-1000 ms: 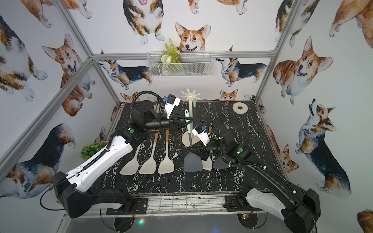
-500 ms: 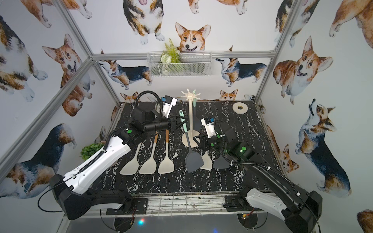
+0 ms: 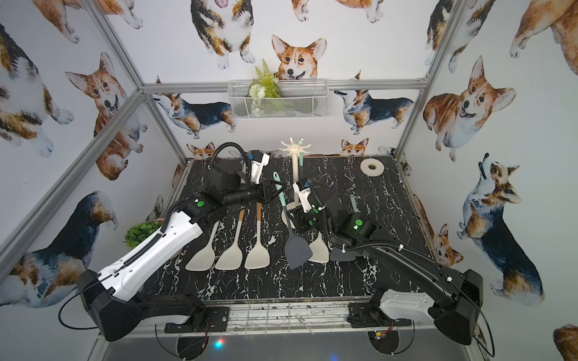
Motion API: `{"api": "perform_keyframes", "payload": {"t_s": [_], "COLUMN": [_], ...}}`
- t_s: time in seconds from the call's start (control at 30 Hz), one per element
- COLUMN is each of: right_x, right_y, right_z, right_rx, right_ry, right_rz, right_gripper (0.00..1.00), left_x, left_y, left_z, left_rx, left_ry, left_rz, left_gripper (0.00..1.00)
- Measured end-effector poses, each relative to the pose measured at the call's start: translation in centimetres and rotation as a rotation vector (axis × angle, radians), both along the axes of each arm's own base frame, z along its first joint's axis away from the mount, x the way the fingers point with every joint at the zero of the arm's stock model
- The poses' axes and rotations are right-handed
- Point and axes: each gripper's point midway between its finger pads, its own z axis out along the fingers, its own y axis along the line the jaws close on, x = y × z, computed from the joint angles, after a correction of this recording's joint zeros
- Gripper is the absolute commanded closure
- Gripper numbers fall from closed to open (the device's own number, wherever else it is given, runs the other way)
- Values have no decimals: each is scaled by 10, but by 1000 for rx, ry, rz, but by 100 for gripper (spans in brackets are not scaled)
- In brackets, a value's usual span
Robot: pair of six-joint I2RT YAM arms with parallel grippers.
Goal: Take the spatula off the kitchen utensil rack
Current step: Place the spatula at the center of the board.
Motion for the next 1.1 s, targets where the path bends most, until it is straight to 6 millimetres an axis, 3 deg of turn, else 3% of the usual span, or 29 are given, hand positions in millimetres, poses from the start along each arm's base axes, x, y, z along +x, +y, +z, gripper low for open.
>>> {"api": "perform_keyframes", "payload": {"t_s": [0.2, 0.47, 0.67, 0.87, 0.93, 1.03, 1.07, 1.1], "right_x": [0, 1, -5, -8, -8, -7, -7, -7], "right_y": [4, -33, -14, 12, 17, 22, 25, 27], "right_z": [-2, 7, 5, -11, -15, -19, -21, -22], "right_rx": [-12, 34, 68, 41, 35, 23, 20, 12], "right_ry": [3, -56, -38, -2, 8, 18, 24, 17], "right_rz": [3, -141, -96, -37, -25, -18, -12, 1], "right_gripper": [57, 57, 56, 56, 61, 93, 100, 100], "left_x": [2, 2, 3, 3, 3, 3, 4, 5], "left_y": [4, 9, 9, 10, 10, 10, 11, 12], "left_z": [-3, -8, -9, -9, -9, -8, -8, -8], "left_rx": [11, -6, -8, -11, -11, -12, -12, -10], "left_ry": [1, 34, 42, 45, 45, 46, 44, 42], "left_rz": [23, 37, 42, 42, 42, 41, 44, 47], "left_gripper": [100, 100, 100, 100, 100, 100, 100, 100]}}
